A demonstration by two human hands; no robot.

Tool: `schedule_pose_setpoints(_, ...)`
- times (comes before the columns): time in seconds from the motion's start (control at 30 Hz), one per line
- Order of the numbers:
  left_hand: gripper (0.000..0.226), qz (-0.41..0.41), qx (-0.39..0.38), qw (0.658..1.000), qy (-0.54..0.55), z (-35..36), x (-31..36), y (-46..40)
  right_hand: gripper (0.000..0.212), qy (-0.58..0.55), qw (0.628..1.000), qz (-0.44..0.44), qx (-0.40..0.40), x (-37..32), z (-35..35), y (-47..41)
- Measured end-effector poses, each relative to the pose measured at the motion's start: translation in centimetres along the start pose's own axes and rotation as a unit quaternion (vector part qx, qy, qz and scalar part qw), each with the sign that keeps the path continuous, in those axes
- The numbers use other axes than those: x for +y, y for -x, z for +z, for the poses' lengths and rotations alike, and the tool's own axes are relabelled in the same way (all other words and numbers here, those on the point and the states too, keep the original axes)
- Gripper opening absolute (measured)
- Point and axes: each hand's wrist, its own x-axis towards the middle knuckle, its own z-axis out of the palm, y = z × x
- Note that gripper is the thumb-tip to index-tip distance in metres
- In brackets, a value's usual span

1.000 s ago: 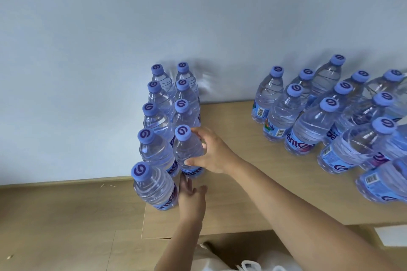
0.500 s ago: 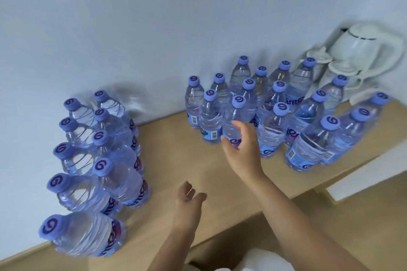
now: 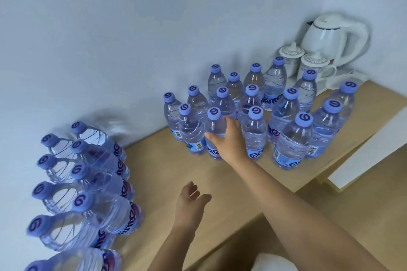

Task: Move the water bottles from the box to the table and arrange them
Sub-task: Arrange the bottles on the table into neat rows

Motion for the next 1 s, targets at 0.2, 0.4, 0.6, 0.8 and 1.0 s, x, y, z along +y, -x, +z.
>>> schedule_pose_setpoints(0.2, 0.090, 0.081, -0.016, 0.996, -0.021, -2.1, 0.3, 0.5, 0.047, -0.024, 0.998, -0.047, -0.024, -2.7, -2.2, 3.1)
schedule_pose_setpoints(0.4, 0.058, 0.151, -0.088, 0.982, 0.077, -4.9, 1.1, 3.0, 0.041, -0.161, 0.974, -0.022, -0.161, -6.6, -1.8, 5.0)
schedule_pose_setpoints(0.6, 0.048, 0.160, -0.066, 0.978, 0.116, -6.9, 0.9, 6.4, 0.074, -0.161, 0.932, -0.004, -0.323, -8.2, 0.8, 6.1)
schedule_pose_setpoints(0.8, 0.081, 0.170, 0.064, 0.977, 0.113, -8.4, 0.3, 8.5, 0.020, -0.373, 0.848, -0.039, -0.376, -9.3, 3.1, 6.8)
schedule_pose_setpoints(1.0, 0.057, 0.147, -0.002, 0.976, 0.161, -10.4, -0.1, 9.0, 0.043, -0.284, 0.835, -0.058, -0.467, -10.9, 4.9, 7.3)
